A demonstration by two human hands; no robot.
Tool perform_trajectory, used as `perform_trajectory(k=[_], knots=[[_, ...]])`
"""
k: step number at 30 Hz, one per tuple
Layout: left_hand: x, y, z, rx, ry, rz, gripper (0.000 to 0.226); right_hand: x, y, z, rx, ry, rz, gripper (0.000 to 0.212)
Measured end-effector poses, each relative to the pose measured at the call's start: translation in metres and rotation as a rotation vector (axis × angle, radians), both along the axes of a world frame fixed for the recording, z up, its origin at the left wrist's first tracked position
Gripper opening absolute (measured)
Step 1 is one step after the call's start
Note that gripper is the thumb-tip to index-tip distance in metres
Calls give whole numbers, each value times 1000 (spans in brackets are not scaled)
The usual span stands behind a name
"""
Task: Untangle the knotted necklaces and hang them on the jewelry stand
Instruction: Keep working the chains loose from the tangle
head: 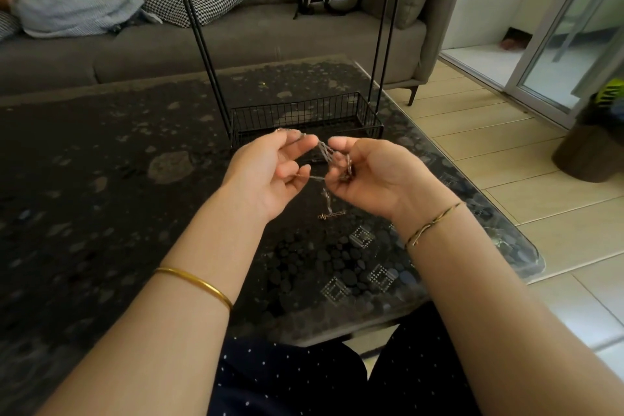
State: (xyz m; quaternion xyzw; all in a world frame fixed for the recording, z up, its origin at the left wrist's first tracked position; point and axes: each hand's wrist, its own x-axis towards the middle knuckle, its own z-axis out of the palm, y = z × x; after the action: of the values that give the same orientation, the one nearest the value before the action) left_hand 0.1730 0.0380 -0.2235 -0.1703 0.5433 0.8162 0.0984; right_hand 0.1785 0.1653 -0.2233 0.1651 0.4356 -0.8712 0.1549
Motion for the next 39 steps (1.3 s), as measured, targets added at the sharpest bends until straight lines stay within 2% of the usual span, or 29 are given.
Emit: perform_trajectory(k=[4, 8, 11, 13, 18, 22, 26, 30, 34, 36, 39], knots=[[2, 3, 1, 7, -45, -35, 27, -2, -1, -3, 268, 98, 151, 10], [-2, 0, -1, -34, -24, 78, 16, 0, -3, -7, 665, 231, 182, 16], [-3, -2, -2, -69, -25, 126, 15, 2, -2, -7, 882, 276, 103, 16], [-2, -2, -2, -143, -36, 118, 18, 1, 1, -6, 856, 294, 31, 18], [-1, 0, -6, -467, -37, -101, 16, -1, 4, -3, 476, 219, -58, 11], [0, 5, -4, -567, -36, -235, 14, -3, 3, -5, 455, 239, -115, 11], [1, 6, -5, -504, -37, -221, 20, -4, 3, -11, 542, 255, -129, 14], [0, 7, -1, -390, -76, -33, 22, -3, 1, -14, 850, 330, -26, 11], [0, 2, 2, -283, -81, 97, 24, -2, 1, -13, 1068, 395, 18, 14], [0, 0, 1, -302, -55, 105, 24, -3, 1, -15, 1055, 379, 20, 14], [-1, 0, -1, -431, 1, 54, 23, -5, 1, -15, 949, 343, -25, 15]])
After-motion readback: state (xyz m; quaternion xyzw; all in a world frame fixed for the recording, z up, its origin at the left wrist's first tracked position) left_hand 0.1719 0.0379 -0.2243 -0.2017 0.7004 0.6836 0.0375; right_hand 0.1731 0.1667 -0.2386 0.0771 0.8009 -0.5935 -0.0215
